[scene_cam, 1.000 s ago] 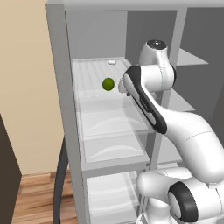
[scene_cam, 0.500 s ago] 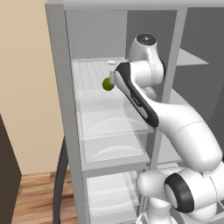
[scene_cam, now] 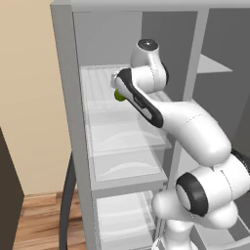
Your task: Take the lime and garlic from the fridge shelf and place them in the freezer drawer to begin freezing them.
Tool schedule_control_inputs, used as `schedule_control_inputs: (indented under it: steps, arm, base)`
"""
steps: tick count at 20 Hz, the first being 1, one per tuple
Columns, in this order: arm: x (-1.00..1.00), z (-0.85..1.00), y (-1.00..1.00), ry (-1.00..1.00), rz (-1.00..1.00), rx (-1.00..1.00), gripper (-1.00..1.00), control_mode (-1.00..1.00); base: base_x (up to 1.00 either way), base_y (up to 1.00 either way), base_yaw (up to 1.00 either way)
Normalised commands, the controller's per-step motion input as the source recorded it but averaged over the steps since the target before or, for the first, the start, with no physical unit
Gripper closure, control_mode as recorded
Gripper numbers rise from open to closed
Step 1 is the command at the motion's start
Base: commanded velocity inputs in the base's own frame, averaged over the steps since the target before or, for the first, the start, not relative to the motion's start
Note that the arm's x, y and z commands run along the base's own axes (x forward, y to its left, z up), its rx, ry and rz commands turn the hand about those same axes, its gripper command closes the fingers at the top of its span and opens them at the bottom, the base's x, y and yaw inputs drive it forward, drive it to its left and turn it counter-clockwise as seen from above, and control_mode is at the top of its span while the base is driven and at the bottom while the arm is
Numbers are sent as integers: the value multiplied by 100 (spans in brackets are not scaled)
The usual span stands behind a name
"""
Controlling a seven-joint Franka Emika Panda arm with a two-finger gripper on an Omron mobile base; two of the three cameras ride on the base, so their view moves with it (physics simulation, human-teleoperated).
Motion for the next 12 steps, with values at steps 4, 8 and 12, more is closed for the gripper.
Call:
schedule_control_inputs:
  steps: [4, 8, 12]
  arm:
    - [37, -12, 31, 0, -9, 12, -100, -100]
    - [31, -25, 13, 0, -3, 8, -100, -100]
    - [38, -36, 2, 3, 0, 0, -100, -100]
  base:
    - [0, 0, 0]
    - [0, 0, 0]
    - [0, 0, 0]
